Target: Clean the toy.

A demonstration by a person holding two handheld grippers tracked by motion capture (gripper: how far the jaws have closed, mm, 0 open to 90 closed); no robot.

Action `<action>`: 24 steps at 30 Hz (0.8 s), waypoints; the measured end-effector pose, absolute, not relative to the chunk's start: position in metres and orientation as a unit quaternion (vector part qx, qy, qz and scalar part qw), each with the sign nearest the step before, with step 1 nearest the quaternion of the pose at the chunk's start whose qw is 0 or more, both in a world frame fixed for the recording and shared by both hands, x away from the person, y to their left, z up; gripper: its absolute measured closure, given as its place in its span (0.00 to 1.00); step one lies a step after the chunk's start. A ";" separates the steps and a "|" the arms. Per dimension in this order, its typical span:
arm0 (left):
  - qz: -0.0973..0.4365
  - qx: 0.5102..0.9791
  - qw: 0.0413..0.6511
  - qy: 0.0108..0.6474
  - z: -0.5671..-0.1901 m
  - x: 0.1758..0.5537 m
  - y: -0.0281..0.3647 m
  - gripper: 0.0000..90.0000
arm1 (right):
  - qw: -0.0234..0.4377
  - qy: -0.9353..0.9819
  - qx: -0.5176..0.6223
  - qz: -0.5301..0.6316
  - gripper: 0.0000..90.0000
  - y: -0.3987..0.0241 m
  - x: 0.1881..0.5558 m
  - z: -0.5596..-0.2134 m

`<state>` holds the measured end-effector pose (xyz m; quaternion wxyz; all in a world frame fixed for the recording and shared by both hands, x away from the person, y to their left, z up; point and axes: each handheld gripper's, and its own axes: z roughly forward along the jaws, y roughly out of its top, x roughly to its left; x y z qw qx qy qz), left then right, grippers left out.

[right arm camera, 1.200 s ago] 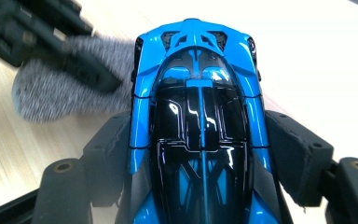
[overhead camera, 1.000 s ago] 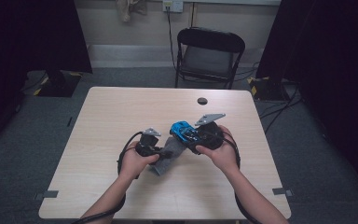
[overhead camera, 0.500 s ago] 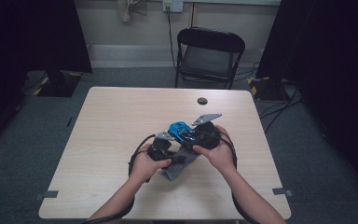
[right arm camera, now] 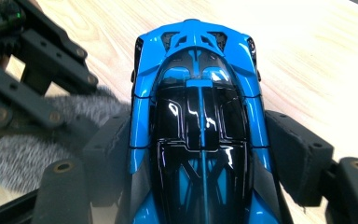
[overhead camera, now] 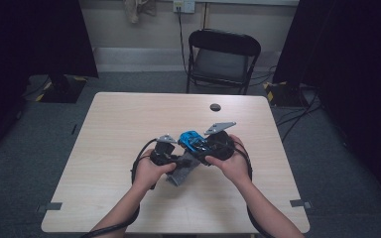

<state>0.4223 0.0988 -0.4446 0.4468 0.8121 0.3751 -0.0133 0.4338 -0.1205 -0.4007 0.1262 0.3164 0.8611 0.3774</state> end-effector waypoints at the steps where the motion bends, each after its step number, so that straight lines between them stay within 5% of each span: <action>1: -0.011 0.811 0.446 0.377 -0.444 0.423 0.100 0.81 | 0.125 0.862 0.316 0.377 0.32 -0.121 0.434 -0.401; 24: 0.026 0.791 0.431 0.434 -0.454 0.436 0.136 0.81 | 0.119 0.862 0.321 0.374 0.32 -0.126 0.431 -0.409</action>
